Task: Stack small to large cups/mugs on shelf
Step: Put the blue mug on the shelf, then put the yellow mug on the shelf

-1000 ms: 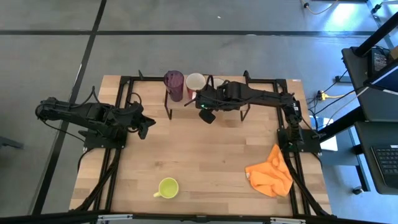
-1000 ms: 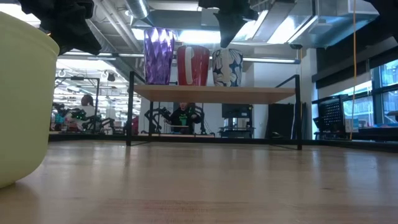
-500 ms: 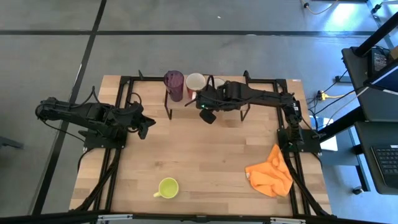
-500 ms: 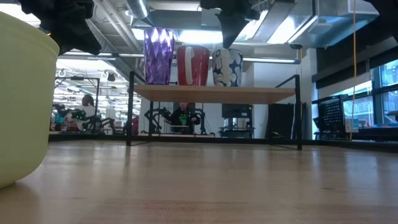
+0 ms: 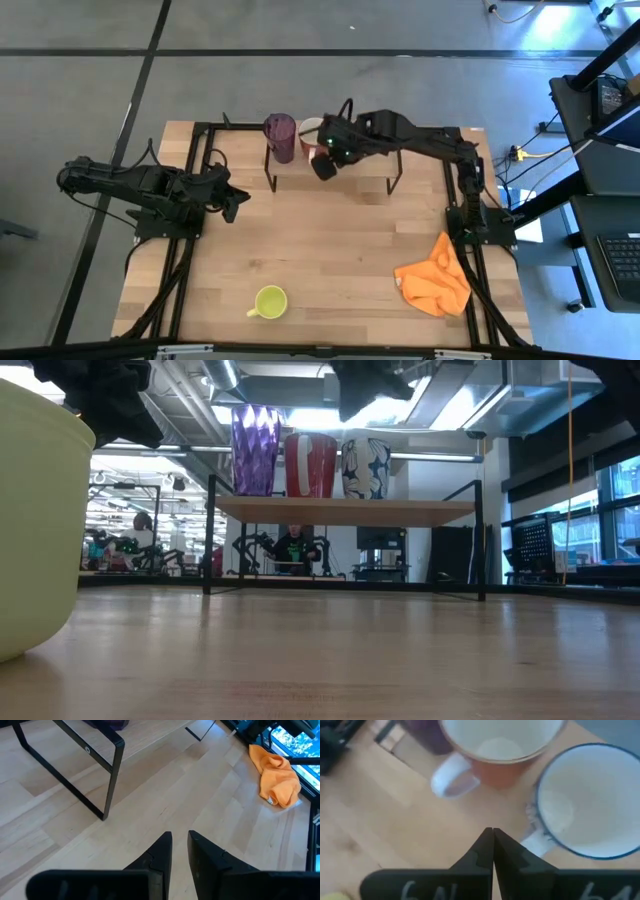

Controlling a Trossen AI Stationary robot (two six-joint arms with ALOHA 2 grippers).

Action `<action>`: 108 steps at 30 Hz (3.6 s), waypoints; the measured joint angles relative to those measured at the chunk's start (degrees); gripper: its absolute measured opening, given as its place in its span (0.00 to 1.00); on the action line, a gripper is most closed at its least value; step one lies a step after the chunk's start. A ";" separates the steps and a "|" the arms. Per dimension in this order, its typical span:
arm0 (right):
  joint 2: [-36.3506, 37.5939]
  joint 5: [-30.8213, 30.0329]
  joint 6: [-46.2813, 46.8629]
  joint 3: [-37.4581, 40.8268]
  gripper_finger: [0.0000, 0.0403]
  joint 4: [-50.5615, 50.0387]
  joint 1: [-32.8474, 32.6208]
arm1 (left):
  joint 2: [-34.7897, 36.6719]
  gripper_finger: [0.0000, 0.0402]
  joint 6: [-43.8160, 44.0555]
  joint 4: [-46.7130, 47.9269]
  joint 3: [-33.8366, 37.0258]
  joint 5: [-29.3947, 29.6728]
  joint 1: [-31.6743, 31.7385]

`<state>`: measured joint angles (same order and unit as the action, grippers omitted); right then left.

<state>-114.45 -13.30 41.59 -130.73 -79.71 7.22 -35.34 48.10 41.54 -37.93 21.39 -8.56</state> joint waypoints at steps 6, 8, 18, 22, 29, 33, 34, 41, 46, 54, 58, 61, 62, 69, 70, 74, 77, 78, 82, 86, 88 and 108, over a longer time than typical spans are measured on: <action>-0.09 0.90 -2.52 1.79 0.02 -0.75 1.32 | -0.02 0.14 0.32 -0.02 0.00 0.00 0.04; -0.09 -0.52 -3.09 2.39 0.02 -1.34 1.39 | 0.00 0.14 0.25 0.00 0.00 0.07 0.02; -0.11 -7.10 -7.24 2.77 0.02 -2.34 0.70 | -0.02 0.14 -0.20 0.00 0.00 0.22 0.02; -0.11 -6.67 -7.26 2.77 0.02 -2.31 0.71 | 0.00 0.14 -0.20 -0.02 0.00 0.26 0.02; -0.11 -5.42 -7.36 2.77 0.02 -2.42 0.40 | -0.01 0.14 -0.23 -0.02 0.00 0.31 0.02; -0.11 -5.16 -7.44 2.77 0.02 -3.12 0.44 | -0.01 0.14 -0.23 -0.02 0.00 0.55 0.02; -0.11 -5.18 -7.45 2.77 0.02 -3.24 0.44 | -0.01 0.14 -0.23 -0.01 0.00 0.55 0.02; -0.11 -6.51 -7.44 2.75 0.02 -5.37 0.42 | -0.02 0.14 -0.25 0.00 0.00 0.55 0.02; -0.11 -6.52 -7.42 2.75 0.02 -5.20 0.42 | 0.00 0.14 -0.25 0.00 0.00 0.55 -0.02; -0.11 3.06 -9.02 2.75 0.02 3.97 -1.33 | 0.00 0.14 -0.26 0.01 0.00 0.52 -0.02; -0.07 12.48 -9.03 2.74 0.02 11.55 -4.48 | -0.01 0.14 -0.76 0.00 0.00 0.50 0.00; 0.00 18.15 -7.29 2.73 0.03 11.76 -7.46 | 0.00 0.14 -3.60 0.00 0.00 -0.91 0.00; 0.00 18.44 -6.27 2.73 0.04 11.14 -8.57 | 0.00 0.14 -5.66 0.04 0.00 -2.85 -0.06; 0.00 15.05 0.65 2.74 0.17 8.88 -14.60 | -1.28 0.14 -7.36 5.01 0.03 -12.83 -3.34; 0.00 14.56 1.70 2.73 0.19 8.86 -15.37 | -1.46 0.14 -6.11 5.94 0.04 -12.15 -4.24; 0.00 9.92 5.34 2.73 0.28 8.90 -18.51 | -1.79 0.14 -1.76 4.42 -0.38 -9.76 -9.30; 0.00 5.36 7.54 2.73 0.32 9.12 -21.11 | -2.24 0.14 1.35 2.97 -2.89 -6.23 -15.04; 0.01 3.83 7.81 2.73 0.32 9.10 -22.05 | -2.71 0.14 2.34 3.10 -3.82 -4.61 -17.13; 0.00 -0.84 9.03 2.73 0.32 9.10 -25.98 | -6.14 0.14 4.79 1.50 -8.85 1.28 -25.17; 0.02 -5.36 9.34 2.73 0.30 8.20 -29.47 | -12.72 0.14 8.48 1.04 -13.03 4.23 -32.81; 0.03 -6.60 9.51 2.73 0.30 6.82 -30.96 | -16.85 0.14 11.39 1.13 -13.57 4.59 -35.91; 0.09 -16.67 22.70 2.70 0.30 -5.24 -46.11 | -47.11 0.19 43.03 -20.67 -13.57 -1.38 -47.28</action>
<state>-114.37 -29.98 64.29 -128.03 -84.95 -38.90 -82.45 91.13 20.87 -51.51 20.01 -55.83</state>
